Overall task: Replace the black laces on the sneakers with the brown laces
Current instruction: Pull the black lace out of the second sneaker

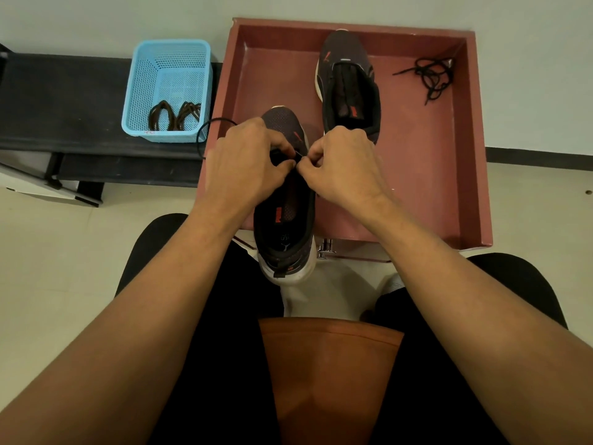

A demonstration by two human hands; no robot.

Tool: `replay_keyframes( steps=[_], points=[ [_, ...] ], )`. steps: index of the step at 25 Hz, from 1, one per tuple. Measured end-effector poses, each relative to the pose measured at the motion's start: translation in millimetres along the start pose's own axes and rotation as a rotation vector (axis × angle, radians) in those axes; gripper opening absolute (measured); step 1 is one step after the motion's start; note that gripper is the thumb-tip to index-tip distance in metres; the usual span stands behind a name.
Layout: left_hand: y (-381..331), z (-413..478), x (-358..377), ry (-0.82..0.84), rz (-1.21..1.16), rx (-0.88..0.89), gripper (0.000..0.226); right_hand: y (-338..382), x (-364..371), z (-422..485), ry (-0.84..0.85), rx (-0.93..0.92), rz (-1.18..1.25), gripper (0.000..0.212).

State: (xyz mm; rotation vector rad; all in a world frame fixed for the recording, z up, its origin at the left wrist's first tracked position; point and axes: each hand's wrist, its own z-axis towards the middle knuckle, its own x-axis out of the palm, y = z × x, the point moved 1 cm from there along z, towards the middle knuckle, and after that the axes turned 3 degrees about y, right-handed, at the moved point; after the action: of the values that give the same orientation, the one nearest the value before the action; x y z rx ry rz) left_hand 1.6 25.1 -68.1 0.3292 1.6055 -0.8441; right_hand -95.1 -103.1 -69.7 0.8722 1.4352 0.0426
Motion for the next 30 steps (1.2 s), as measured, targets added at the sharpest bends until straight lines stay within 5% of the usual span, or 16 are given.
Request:
replay_keyframes(
  steps=[5, 12, 21, 25, 30],
  points=[
    [-0.6, -0.9, 0.1, -0.016, -0.049, -0.051, 0.014, 0.9, 1.6, -2.0, -0.001, 0.006, -0.01, 0.02],
    [37.2, 0.2, -24.7, -0.277, -0.294, -0.42, 0.006, -2.1, 4.4, 1.9, -0.005, 0.014, 0.004, 0.02],
    [40.1, 1.1, -25.2, -0.402, -0.586, -0.442, 0.003, -4.7, 1.0, 1.4, -0.008, 0.028, -0.003, 0.019],
    [32.8, -0.7, -23.0, -0.199, -0.709, -0.366, 0.025, -2.8, 0.0, -1.2, -0.035, 0.011, -0.004, 0.017],
    [26.0, -7.3, -8.4, 0.076, -0.222, -0.24, 0.035, 10.1, 4.6, -1.5, 0.008, -0.153, -0.017, 0.028]
  ],
)
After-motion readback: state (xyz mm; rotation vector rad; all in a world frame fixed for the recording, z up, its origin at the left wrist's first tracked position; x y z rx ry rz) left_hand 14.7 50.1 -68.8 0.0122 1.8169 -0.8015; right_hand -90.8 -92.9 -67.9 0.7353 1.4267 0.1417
